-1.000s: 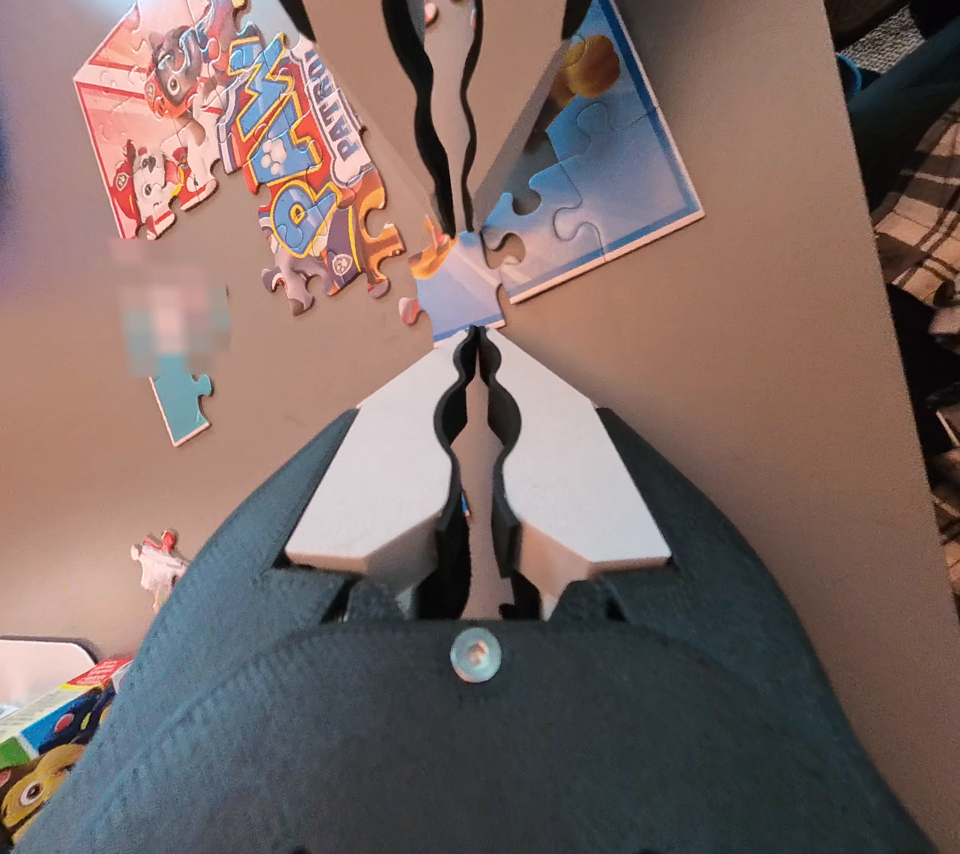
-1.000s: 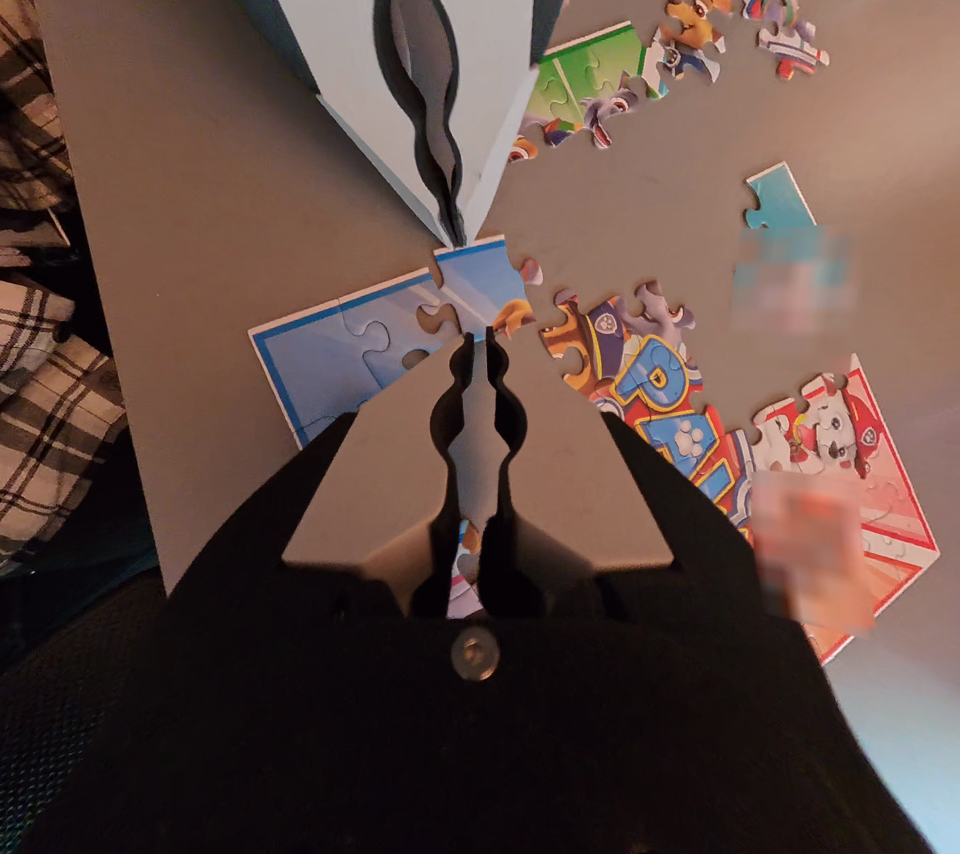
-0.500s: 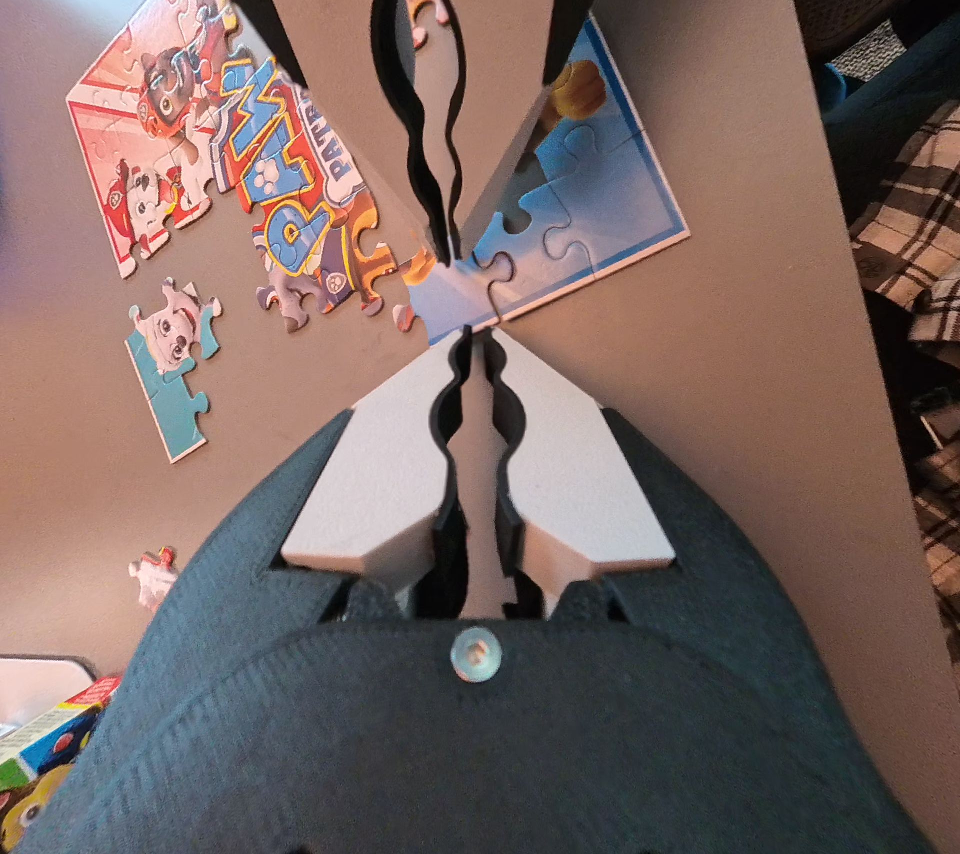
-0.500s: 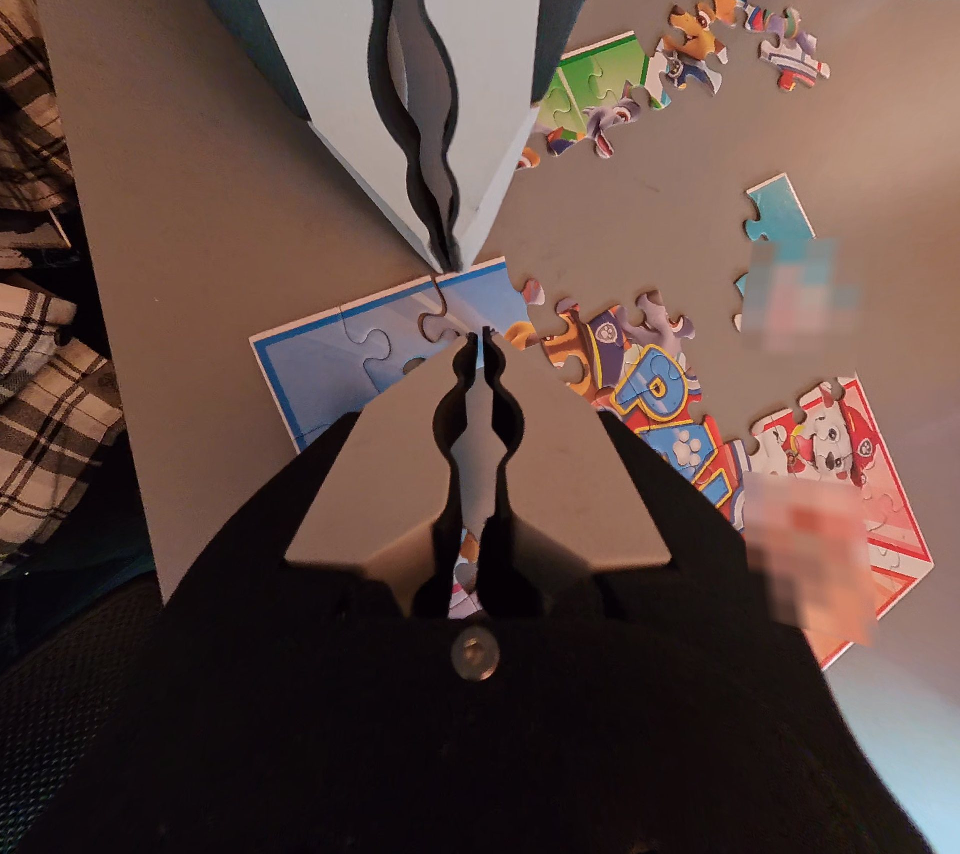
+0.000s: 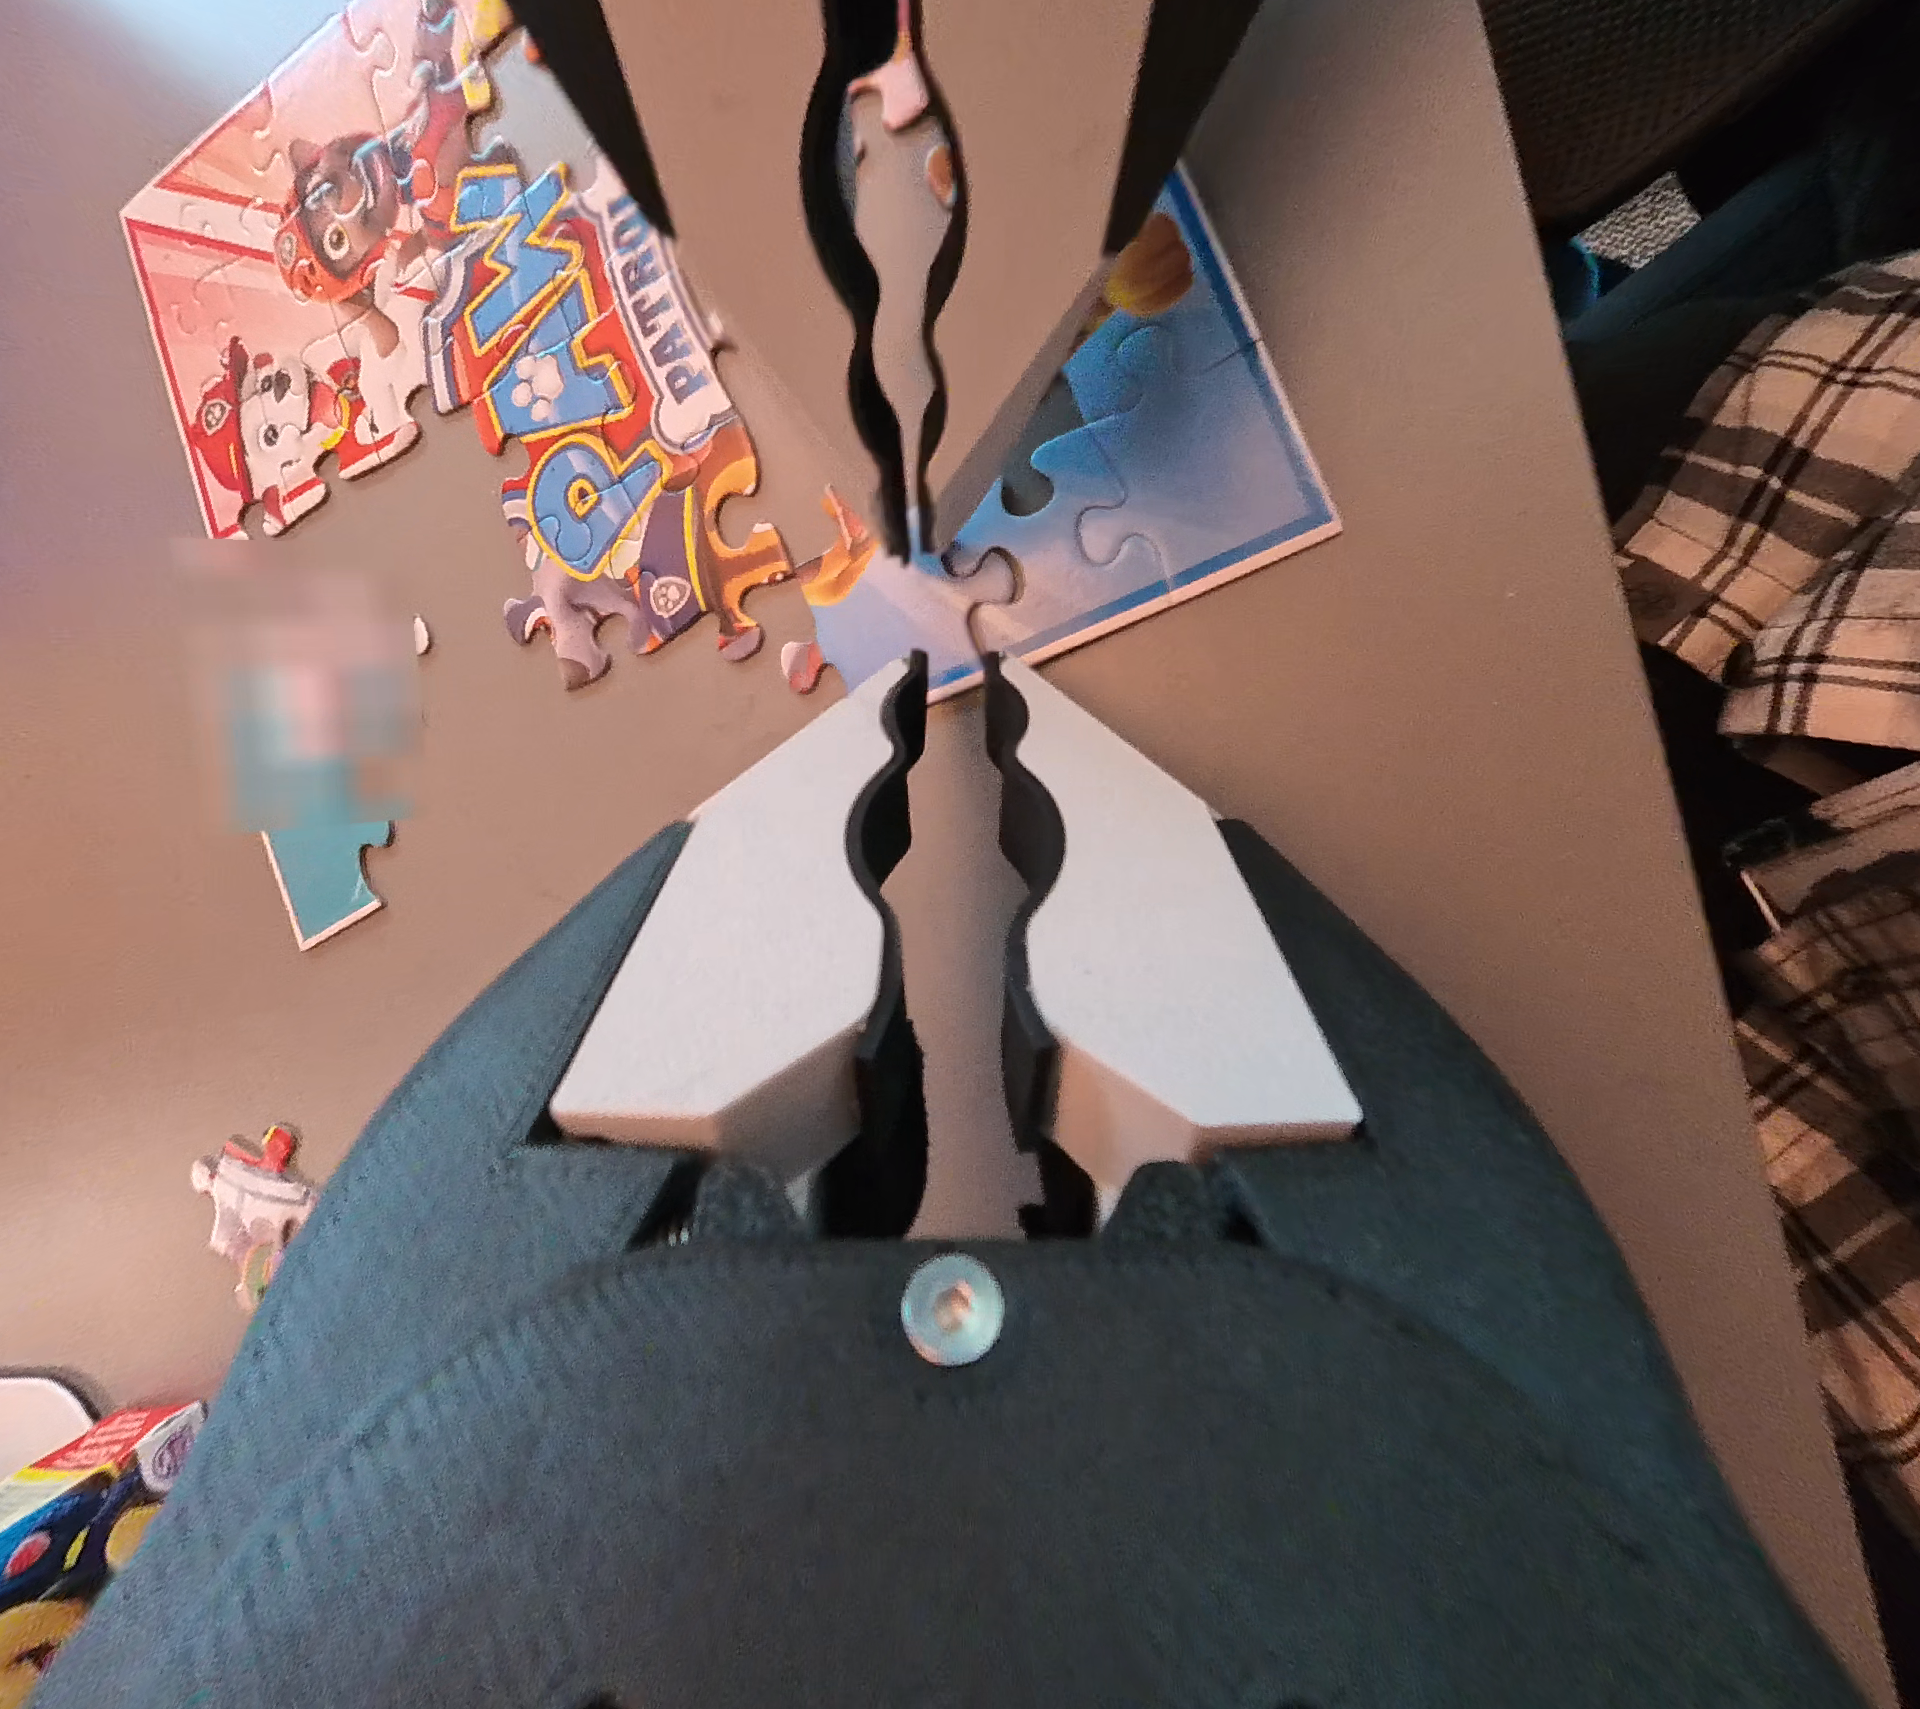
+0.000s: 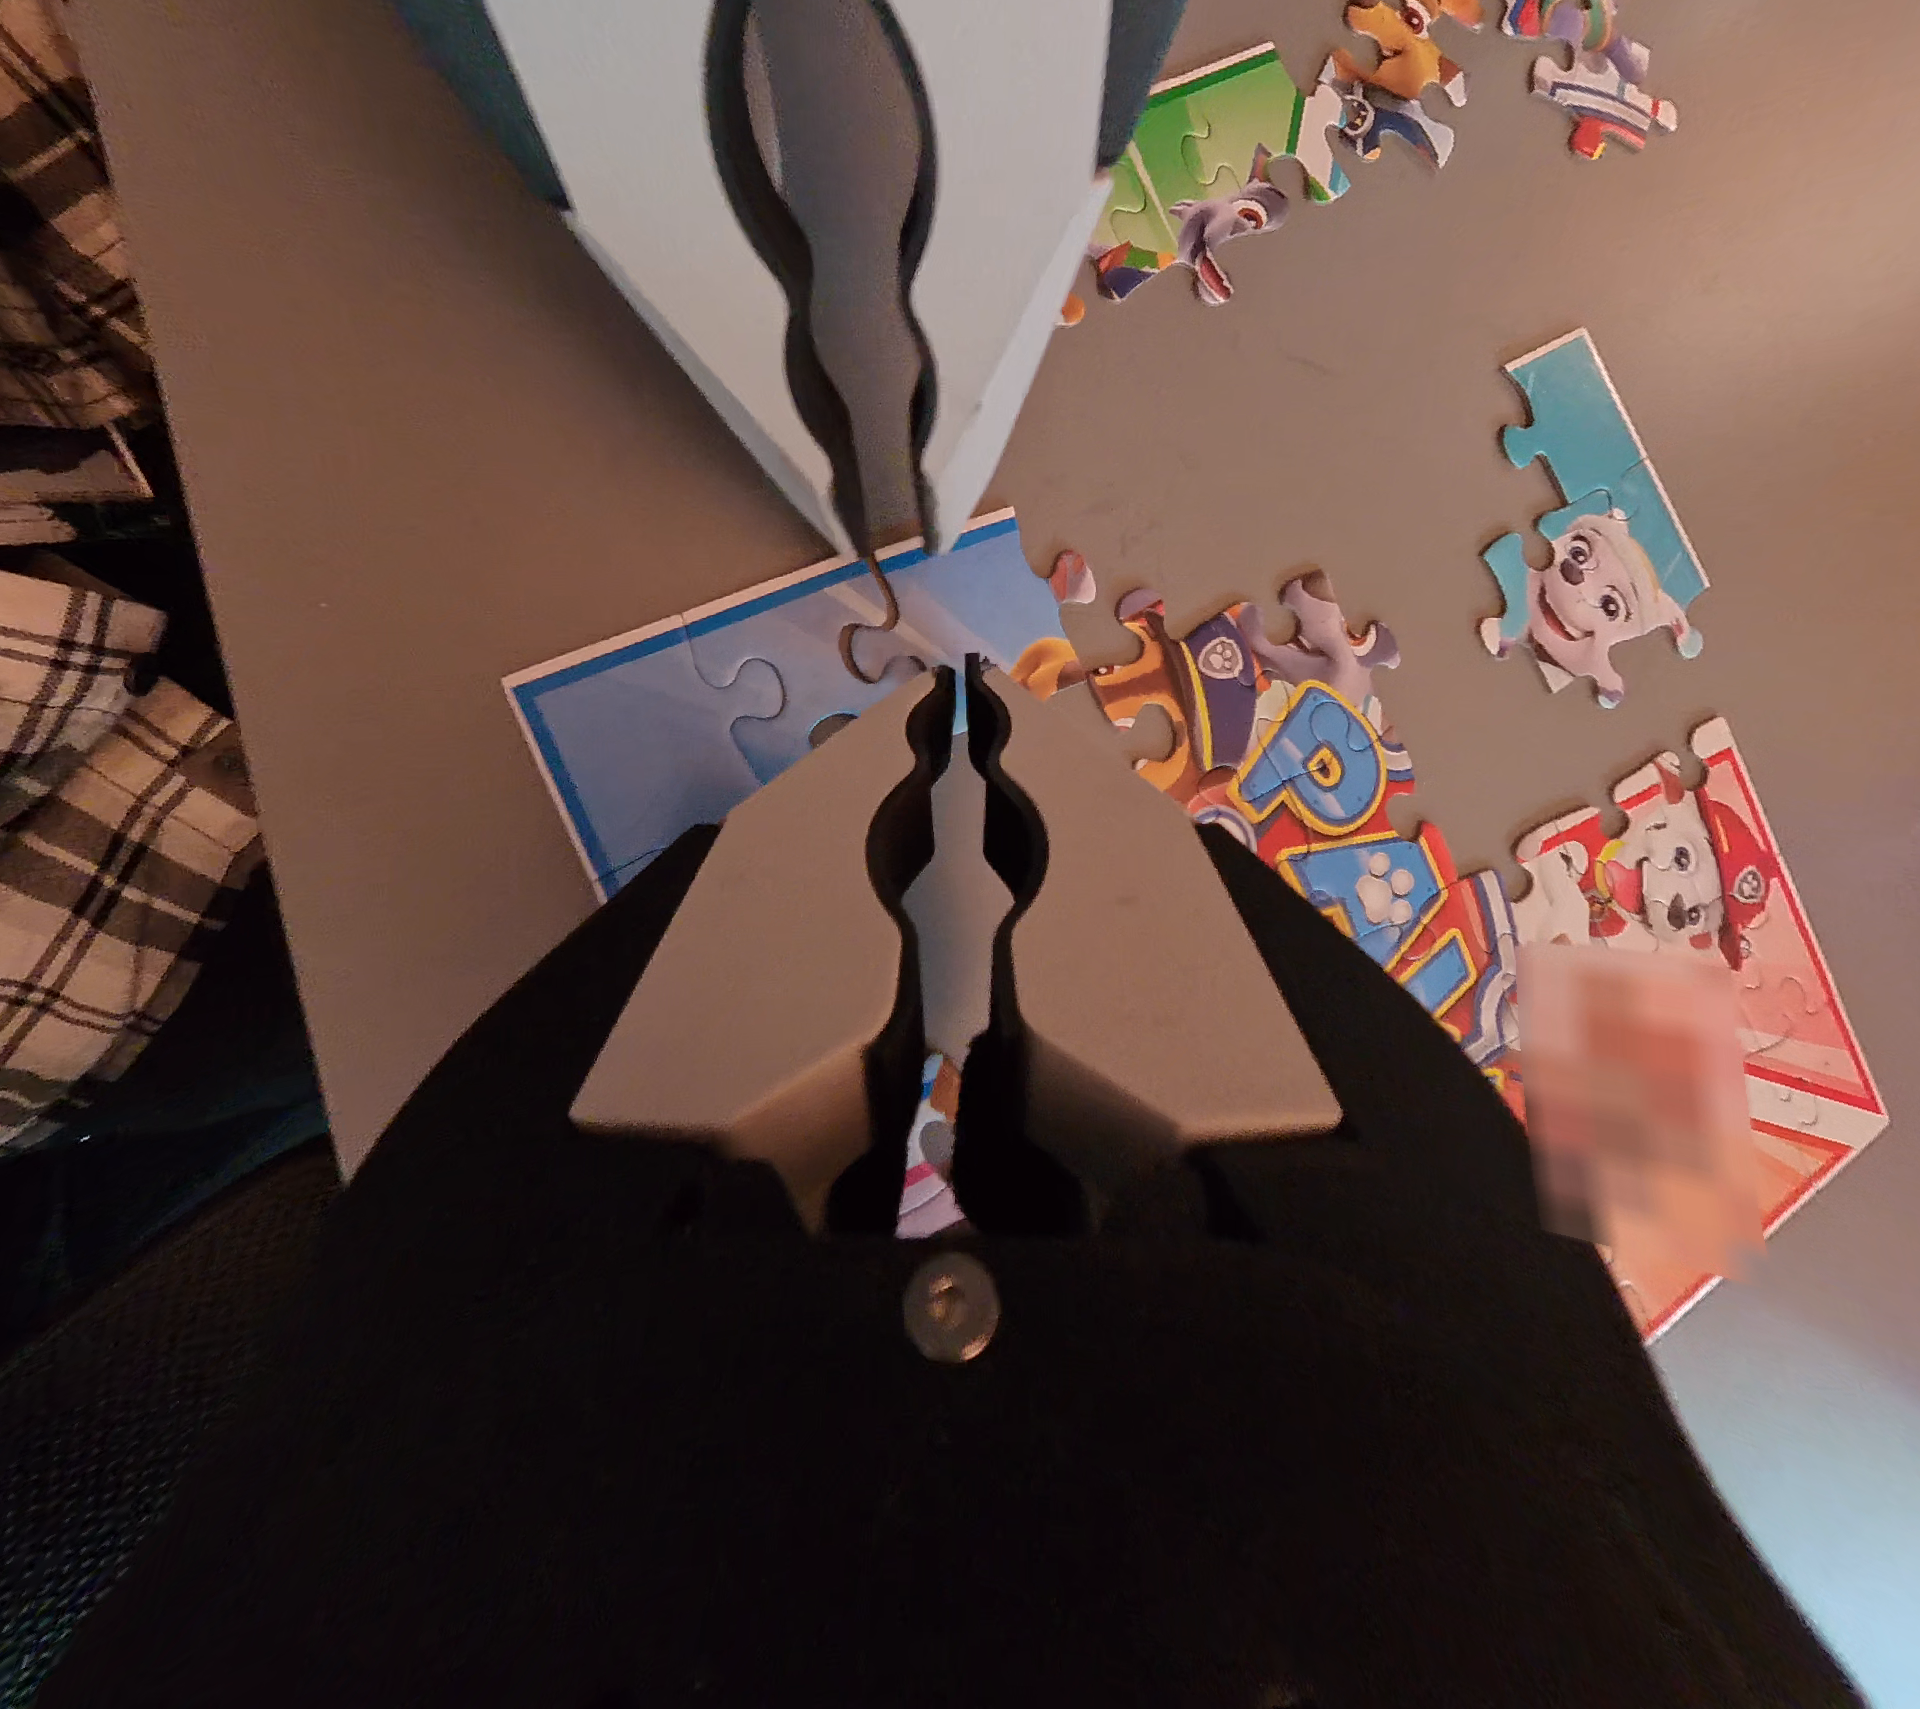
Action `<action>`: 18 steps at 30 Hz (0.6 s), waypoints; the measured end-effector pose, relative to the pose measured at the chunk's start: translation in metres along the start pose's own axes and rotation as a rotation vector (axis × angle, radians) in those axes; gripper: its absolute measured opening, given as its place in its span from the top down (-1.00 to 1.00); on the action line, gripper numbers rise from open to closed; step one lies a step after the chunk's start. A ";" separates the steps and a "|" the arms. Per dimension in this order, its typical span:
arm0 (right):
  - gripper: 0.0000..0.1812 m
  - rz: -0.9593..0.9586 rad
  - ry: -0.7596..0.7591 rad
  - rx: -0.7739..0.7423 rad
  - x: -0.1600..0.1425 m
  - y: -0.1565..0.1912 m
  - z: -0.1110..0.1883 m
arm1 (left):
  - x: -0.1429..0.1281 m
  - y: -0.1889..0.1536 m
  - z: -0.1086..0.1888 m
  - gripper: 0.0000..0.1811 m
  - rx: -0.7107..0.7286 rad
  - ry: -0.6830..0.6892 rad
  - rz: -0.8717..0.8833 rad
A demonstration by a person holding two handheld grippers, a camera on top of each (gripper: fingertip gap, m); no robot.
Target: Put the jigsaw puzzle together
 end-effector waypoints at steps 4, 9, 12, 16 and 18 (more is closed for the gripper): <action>1.00 0.003 -0.020 0.027 -0.002 0.006 0.008 | -0.004 0.003 -0.005 0.86 -0.033 0.028 0.019; 1.00 0.014 0.000 0.023 -0.002 0.011 0.004 | -0.004 0.001 -0.006 0.94 -0.083 0.021 0.040; 1.00 0.002 0.012 -0.009 -0.004 0.006 0.003 | -0.004 0.001 -0.005 0.94 -0.092 0.027 0.045; 1.00 -0.001 0.012 -0.017 -0.004 0.006 0.003 | -0.003 0.001 0.000 0.82 -0.140 -0.006 0.075; 1.00 -0.001 0.013 -0.025 -0.004 0.006 0.003 | -0.002 0.002 0.002 0.73 -0.147 -0.012 0.085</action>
Point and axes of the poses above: each gripper's, where its closed fingertips meet, z back along the fingers, x out of its top, y = z × x across the jaws, the point moved 5 cm from there along z, back along the fingers, and after that the axes turned 13 degrees about y, right-handed, at the moved point
